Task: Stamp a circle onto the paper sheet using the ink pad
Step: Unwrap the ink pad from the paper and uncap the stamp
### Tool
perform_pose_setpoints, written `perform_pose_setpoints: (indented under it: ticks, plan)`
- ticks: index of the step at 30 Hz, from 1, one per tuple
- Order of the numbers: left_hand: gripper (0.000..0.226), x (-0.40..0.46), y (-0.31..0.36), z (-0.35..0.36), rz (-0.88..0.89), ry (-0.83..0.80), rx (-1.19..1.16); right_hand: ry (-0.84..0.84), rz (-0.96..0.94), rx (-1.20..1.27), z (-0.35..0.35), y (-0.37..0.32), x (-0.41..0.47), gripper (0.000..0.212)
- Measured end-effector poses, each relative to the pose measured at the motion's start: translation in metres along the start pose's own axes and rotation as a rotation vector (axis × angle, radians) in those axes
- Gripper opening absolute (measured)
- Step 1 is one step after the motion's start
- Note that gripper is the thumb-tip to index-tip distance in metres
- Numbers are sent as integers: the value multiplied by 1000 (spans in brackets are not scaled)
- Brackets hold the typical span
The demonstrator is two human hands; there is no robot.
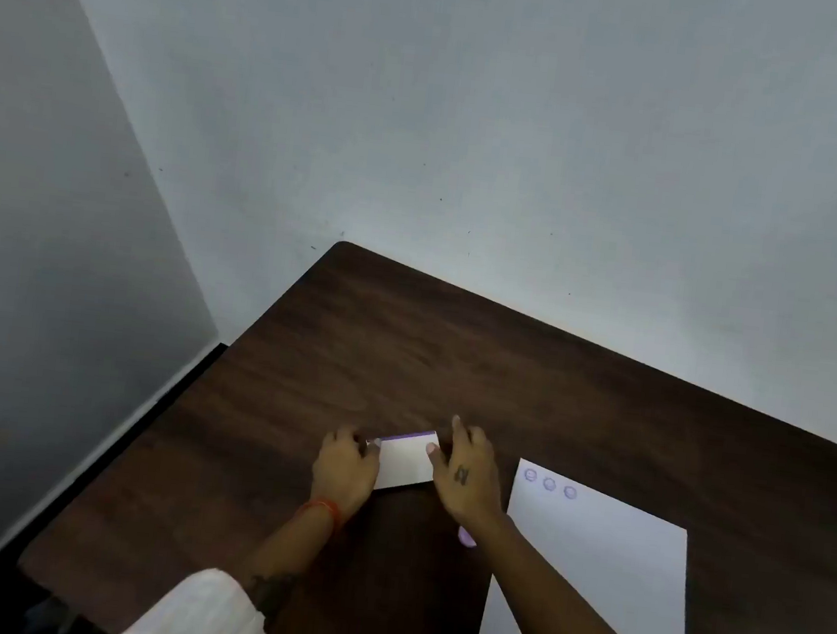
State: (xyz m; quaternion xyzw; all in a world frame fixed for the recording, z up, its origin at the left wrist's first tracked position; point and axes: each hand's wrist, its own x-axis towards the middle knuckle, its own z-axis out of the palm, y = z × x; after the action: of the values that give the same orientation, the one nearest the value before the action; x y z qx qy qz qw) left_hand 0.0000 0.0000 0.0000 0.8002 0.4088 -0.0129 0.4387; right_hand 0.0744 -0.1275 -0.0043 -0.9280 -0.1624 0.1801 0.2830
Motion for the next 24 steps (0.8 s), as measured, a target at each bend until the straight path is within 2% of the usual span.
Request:
perform_pose_setpoints:
  ticks: [7,16,24]
  plan:
    - [29,2,-2,11,-24,-43,-32,-48,36,21,9,4,4,46]
    - [40,-7,9,15,-118,11,-100,25,54,42,11,-1,6,51]
    - [40,-19,5,-11,-79,93,-198,97,-17,62,12,-17,-1,53]
